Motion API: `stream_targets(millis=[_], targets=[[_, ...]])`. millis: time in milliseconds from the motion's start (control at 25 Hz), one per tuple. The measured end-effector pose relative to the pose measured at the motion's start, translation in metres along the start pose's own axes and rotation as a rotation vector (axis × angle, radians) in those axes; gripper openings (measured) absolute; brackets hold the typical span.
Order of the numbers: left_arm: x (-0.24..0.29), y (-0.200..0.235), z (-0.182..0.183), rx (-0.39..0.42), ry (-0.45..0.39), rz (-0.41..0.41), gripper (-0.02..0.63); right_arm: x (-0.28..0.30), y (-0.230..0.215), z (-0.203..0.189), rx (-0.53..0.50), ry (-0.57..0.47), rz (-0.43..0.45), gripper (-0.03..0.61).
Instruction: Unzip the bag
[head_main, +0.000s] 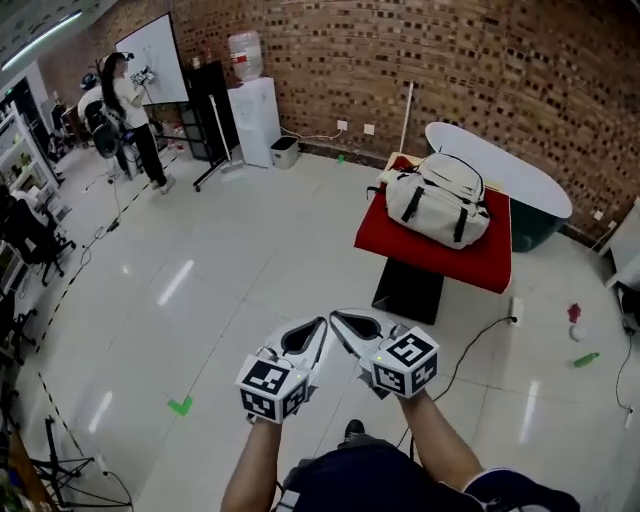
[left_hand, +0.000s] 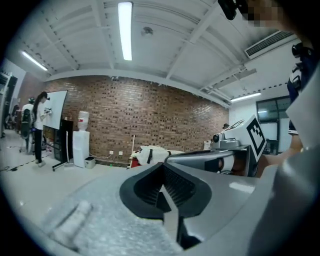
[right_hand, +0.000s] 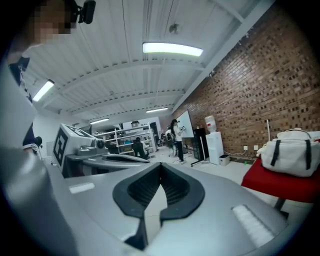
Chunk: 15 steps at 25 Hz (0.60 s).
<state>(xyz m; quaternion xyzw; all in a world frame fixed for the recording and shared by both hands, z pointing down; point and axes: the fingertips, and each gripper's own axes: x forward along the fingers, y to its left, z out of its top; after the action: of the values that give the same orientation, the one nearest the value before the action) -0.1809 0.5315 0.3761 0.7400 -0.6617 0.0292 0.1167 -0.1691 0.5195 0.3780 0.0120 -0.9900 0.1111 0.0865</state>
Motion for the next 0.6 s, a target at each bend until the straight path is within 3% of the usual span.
stream_targets(millis=[280, 600], targets=[[0.098, -0.069, 0.008, 0.047, 0.035, -0.227, 0.003, -0.084, -0.098, 0.003, 0.052, -0.067, -0.237, 0.005], [0.175, -0.114, 0.011, 0.08, 0.053, -0.435, 0.002, -0.156, -0.166, 0.002, 0.108, -0.118, -0.486, 0.005]])
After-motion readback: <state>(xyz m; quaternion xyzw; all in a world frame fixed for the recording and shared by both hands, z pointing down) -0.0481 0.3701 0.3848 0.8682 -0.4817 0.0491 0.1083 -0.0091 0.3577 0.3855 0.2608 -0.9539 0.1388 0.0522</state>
